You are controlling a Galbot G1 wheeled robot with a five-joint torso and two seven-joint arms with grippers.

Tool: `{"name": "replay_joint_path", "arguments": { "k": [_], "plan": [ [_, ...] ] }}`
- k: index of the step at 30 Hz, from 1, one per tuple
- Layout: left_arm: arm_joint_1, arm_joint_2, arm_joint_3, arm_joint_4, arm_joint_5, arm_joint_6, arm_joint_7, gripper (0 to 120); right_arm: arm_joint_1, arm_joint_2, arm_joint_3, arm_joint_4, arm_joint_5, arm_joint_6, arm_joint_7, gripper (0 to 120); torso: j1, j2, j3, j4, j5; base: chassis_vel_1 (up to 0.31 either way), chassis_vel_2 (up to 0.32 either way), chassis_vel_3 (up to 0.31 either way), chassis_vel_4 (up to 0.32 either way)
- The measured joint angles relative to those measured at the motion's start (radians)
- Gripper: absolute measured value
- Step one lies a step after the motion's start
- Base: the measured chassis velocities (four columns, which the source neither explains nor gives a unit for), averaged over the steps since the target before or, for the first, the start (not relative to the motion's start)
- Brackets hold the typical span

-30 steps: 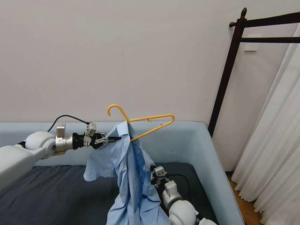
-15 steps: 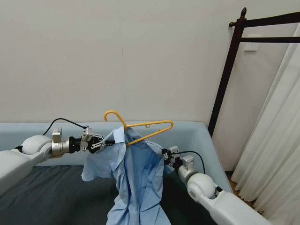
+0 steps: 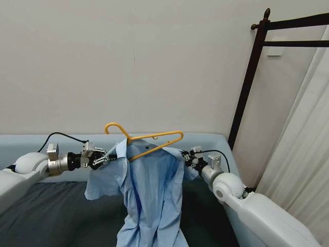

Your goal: Pick up the clothes from the sofa and hang them on the clothes hanger.

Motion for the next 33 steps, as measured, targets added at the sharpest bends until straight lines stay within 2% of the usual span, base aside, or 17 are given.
{"name": "replay_joint_path", "arguments": {
  "k": [5, 11, 15, 20, 27, 29, 33],
  "plan": [
    [0.006, 0.005, -0.022, 0.0, 0.097, -0.006, 0.076, 1, 0.025, -0.02, -0.001, 0.013, 0.016, -0.004, 0.001, 0, 0.0, 0.0, 0.0, -0.0002, 0.0001, 0.0, 0.0, 0.0, 0.0],
    [0.014, 0.006, -0.037, 0.011, 0.141, -0.007, 0.081, 1, 0.04, -0.046, 0.009, 0.043, 0.024, -0.005, 0.0, 0, 0.0, 0.0, 0.0, -0.0002, -0.0001, 0.0, 0.0, 0.0, 0.0],
    [0.014, 0.004, -0.052, 0.046, 0.213, -0.017, 0.05, 1, 0.046, -0.095, 0.027, 0.101, 0.017, -0.003, -0.016, 0, 0.0, 0.0, 0.0, -0.0001, 0.0, 0.0, 0.0, 0.0, 0.0],
    [0.009, 0.0, -0.061, 0.071, 0.243, -0.023, -0.001, 1, 0.025, -0.151, 0.038, 0.172, -0.014, 0.008, -0.049, 0, 0.0, 0.0, 0.0, -0.0003, -0.0001, 0.0, 0.0, 0.0, 0.0],
    [-0.001, -0.001, -0.064, 0.093, 0.287, -0.017, -0.031, 1, -0.011, -0.185, 0.055, 0.273, -0.021, 0.012, -0.064, 0, 0.0, 0.0, 0.0, -0.0002, 0.0001, 0.0, 0.0, 0.0, 0.0],
    [-0.003, -0.003, -0.064, 0.087, 0.32, -0.005, -0.064, 1, -0.012, -0.195, 0.057, 0.31, -0.01, 0.01, -0.064, 0, 0.0, 0.0, 0.0, 0.0001, -0.0001, 0.0, 0.0, 0.0, 0.0],
    [-0.008, -0.007, -0.062, 0.021, 0.332, 0.059, -0.128, 1, 0.009, -0.201, 0.05, 0.353, 0.011, 0.002, -0.061, 0, 0.0, 0.0, 0.0, -0.0001, 0.0, 0.0, 0.0, 0.0, 0.0]
  ]
}}
